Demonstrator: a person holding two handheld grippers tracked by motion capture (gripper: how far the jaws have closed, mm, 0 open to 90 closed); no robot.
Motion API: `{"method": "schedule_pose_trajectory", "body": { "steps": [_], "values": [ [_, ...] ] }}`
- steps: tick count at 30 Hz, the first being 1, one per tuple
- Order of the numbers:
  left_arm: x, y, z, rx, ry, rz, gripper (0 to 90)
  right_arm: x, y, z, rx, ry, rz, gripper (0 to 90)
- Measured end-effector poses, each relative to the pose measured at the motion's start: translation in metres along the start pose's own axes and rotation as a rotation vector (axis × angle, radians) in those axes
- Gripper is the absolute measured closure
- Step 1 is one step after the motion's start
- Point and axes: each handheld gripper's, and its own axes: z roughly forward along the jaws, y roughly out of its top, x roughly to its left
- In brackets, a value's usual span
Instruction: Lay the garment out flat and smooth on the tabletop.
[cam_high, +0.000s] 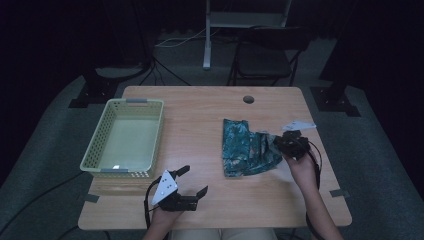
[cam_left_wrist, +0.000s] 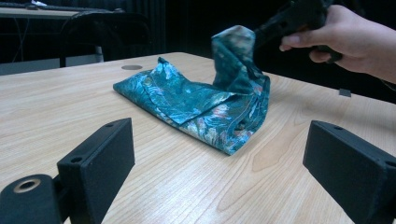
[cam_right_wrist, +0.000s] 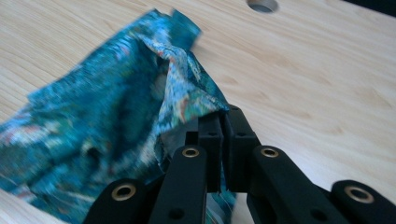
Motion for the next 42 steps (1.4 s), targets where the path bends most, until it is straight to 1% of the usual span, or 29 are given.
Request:
{"method": "schedule_pose_trajectory", "body": {
  "steps": [3,5,10,12,15,17,19,20,21,23,24,27,28,29,30,31,33,34,36,38,39,40,41,42],
  "values": [
    [0.0,0.0,0.0,-0.004,0.001,0.002,9.7,-0.011,-0.013,-0.006,0.003,-0.005,0.034,85.4],
    [0.0,0.0,0.0,-0.003,0.003,0.004,9.8,-0.017,-0.021,-0.009,0.007,-0.007,0.047,82.7],
    [0.0,0.0,0.0,-0.002,0.001,0.003,9.8,-0.033,-0.044,-0.017,0.015,-0.031,0.099,74.7],
    [0.0,0.0,0.0,-0.001,0.001,0.004,9.8,-0.04,-0.052,-0.019,0.019,-0.043,0.118,67.0],
    [0.0,0.0,0.0,0.0,0.001,0.004,9.7,-0.051,-0.063,-0.022,0.022,-0.075,0.144,61.9],
    [0.0,0.0,0.0,0.001,-0.001,0.004,9.8,-0.058,-0.07,-0.024,0.021,-0.106,0.166,55.1],
    [0.0,0.0,0.001,-0.008,-0.016,0.002,9.8,-0.065,-0.078,-0.027,0.004,-0.149,0.216,44.2],
    [0.0,0.0,0.001,-0.008,-0.017,0.006,9.8,-0.069,-0.081,-0.029,-0.004,-0.152,0.244,39.6],
    [-0.001,0.0,0.001,-0.008,-0.018,0.008,9.8,-0.072,-0.084,-0.03,-0.01,-0.15,0.267,36.8],
    [-0.001,0.0,0.001,-0.006,-0.017,0.009,9.8,-0.076,-0.09,-0.031,-0.02,-0.149,0.298,34.7],
    [-0.001,0.0,0.001,-0.006,-0.017,0.008,9.8,-0.076,-0.092,-0.031,-0.016,-0.142,0.302,34.3],
    [0.0,0.0,0.001,-0.007,-0.016,0.0,9.7,-0.073,-0.097,-0.03,-0.009,-0.143,0.292,33.6],
    [0.0,0.0,0.001,-0.007,-0.017,0.0,9.7,-0.072,-0.099,-0.031,-0.011,-0.141,0.299,33.3],
    [0.0,0.0,0.001,-0.006,-0.017,0.001,9.8,-0.072,-0.101,-0.031,-0.026,-0.144,0.314,29.3],
    [0.0,0.0,0.001,-0.009,-0.02,0.001,9.8,-0.07,-0.104,-0.032,-0.059,-0.149,0.33,22.5],
    [0.0,0.0,0.001,-0.009,-0.022,0.002,9.8,-0.069,-0.106,-0.034,-0.084,-0.147,0.336,16.9],
    [0.0,0.0,0.001,-0.006,-0.022,0.001,9.7,-0.066,-0.111,-0.036,-0.106,-0.141,0.342,15.9],
    [0.0,0.0,0.001,-0.007,-0.025,-0.001,9.8,-0.064,-0.113,-0.036,-0.109,-0.134,0.345,15.9],
    [0.001,0.0,0.002,-0.003,-0.021,-0.005,9.7,-0.061,-0.117,-0.036,-0.086,-0.131,0.338,15.9],
    [0.0,0.001,0.003,0.002,-0.023,-0.006,9.8,-0.057,-0.122,-0.038,-0.08,-0.122,0.328,15.8],
    [0.0,0.001,0.004,0.009,-0.019,0.001,9.7,-0.057,-0.125,-0.038,-0.085,-0.109,0.328,15.8],
    [-0.001,0.001,0.006,0.021,-0.023,0.01,9.7,-0.056,-0.127,-0.038,-0.084,-0.082,0.333,15.8],
    [-0.003,0.003,0.008,0.034,-0.025,0.021,9.7,-0.056,-0.129,-0.038,-0.079,-0.082,0.332,15.8],
    [-0.005,0.004,0.011,0.051,-0.024,0.035,9.7,-0.055,-0.131,-0.038,-0.074,-0.096,0.326,15.8]
  ]
}}
